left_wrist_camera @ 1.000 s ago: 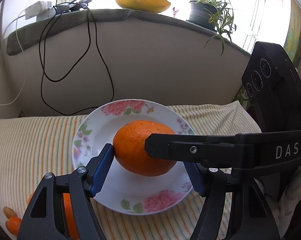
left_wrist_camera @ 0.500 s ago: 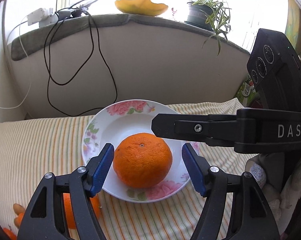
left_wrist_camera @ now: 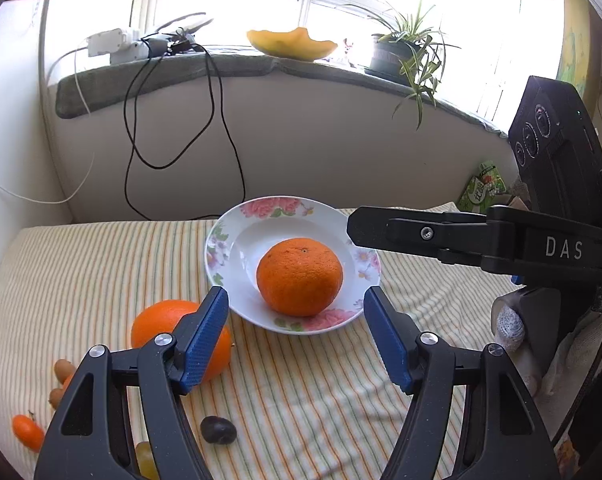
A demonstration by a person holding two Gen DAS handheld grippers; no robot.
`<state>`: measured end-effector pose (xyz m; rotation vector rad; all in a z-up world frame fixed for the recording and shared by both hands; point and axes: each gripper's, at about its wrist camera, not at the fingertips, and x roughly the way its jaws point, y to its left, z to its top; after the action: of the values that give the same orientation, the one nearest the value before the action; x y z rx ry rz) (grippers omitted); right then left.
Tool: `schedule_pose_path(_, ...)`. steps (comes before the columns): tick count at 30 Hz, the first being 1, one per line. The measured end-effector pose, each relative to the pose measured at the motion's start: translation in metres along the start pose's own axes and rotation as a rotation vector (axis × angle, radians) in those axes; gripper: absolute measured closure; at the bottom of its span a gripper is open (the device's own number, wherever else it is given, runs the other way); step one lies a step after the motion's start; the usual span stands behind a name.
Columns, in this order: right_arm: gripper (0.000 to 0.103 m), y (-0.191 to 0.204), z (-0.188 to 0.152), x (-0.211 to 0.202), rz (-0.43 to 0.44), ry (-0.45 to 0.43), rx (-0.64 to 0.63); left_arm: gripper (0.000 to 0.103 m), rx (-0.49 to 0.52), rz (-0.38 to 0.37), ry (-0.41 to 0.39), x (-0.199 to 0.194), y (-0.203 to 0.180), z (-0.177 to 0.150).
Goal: Organize fruits
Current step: 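Open the right gripper and withdraw it from the bowl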
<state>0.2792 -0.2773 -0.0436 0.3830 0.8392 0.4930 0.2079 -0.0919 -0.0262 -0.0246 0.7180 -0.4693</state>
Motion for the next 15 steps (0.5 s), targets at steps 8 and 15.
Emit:
schedule_pose_path(8,0.021,0.018,-0.026,-0.016,0.006,-0.056,0.019,0.033,-0.057,0.035,-0.068,-0.051,0.031,-0.03)
schedule_pose_path(15,0.02,0.035,-0.048,-0.025,0.021,-0.079,-0.013,0.033,-0.132,0.101,-0.084,-0.083,0.07,-0.063)
